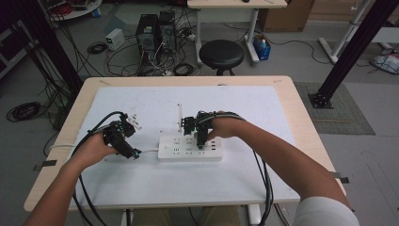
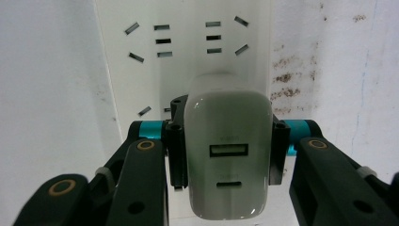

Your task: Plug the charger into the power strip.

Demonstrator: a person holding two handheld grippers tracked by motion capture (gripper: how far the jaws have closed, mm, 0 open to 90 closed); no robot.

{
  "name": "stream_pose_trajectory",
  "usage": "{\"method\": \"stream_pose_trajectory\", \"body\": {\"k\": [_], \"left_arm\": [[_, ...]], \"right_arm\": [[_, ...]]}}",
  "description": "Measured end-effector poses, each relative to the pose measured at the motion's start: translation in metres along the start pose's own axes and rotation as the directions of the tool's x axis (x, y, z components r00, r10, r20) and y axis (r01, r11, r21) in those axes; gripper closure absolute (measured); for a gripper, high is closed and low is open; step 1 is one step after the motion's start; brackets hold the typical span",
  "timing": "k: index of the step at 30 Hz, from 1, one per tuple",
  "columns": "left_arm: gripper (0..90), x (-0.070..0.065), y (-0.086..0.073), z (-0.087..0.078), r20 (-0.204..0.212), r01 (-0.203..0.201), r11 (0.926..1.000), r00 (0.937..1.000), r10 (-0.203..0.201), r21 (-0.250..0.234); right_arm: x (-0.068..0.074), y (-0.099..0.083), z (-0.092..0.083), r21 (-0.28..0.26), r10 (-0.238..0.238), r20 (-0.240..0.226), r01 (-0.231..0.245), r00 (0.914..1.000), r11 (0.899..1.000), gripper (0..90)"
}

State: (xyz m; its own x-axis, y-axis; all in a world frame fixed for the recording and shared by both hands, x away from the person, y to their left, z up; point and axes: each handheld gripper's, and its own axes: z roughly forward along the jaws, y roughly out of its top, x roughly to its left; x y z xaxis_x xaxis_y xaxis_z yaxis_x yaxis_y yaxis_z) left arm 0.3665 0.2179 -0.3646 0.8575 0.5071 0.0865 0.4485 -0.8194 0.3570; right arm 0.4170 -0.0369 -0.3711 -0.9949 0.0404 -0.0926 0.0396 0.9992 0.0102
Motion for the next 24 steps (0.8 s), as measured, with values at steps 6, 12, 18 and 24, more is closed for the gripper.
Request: {"method": "stream_pose_trajectory", "body": {"k": [6,12,18,24], "left_arm": [[20.5,-0.002,-0.001,-0.001,-0.007,0.001,1.0,1.0,-0.001,-0.006],[20.5,-0.002,-0.004,-0.002,-0.01,0.006,1.0,0.9999,-0.006,-0.005],[20.6,-0.002,-0.005,-0.001,-0.007,0.02,0.9997,0.9998,-0.02,-0.016],[20.5,-0.002,-0.004,0.0,-0.001,0.019,0.9995,0.9998,-0.019,-0.026]], "right_arm": [[0.0,-0.002,0.001,-0.013,0.004,-0.007,-0.004,1.0,1.0,62.0],[0.001,-0.009,0.002,-0.075,-0.02,0.011,0.021,0.9997,0.997,59.8],[-0.004,-0.022,-0.01,-0.176,0.047,0.029,-0.041,0.9985,0.983,30.1],[-0.008,-0.044,-0.032,-0.282,0.162,0.006,-0.154,0.9868,0.947,21.7]]}}
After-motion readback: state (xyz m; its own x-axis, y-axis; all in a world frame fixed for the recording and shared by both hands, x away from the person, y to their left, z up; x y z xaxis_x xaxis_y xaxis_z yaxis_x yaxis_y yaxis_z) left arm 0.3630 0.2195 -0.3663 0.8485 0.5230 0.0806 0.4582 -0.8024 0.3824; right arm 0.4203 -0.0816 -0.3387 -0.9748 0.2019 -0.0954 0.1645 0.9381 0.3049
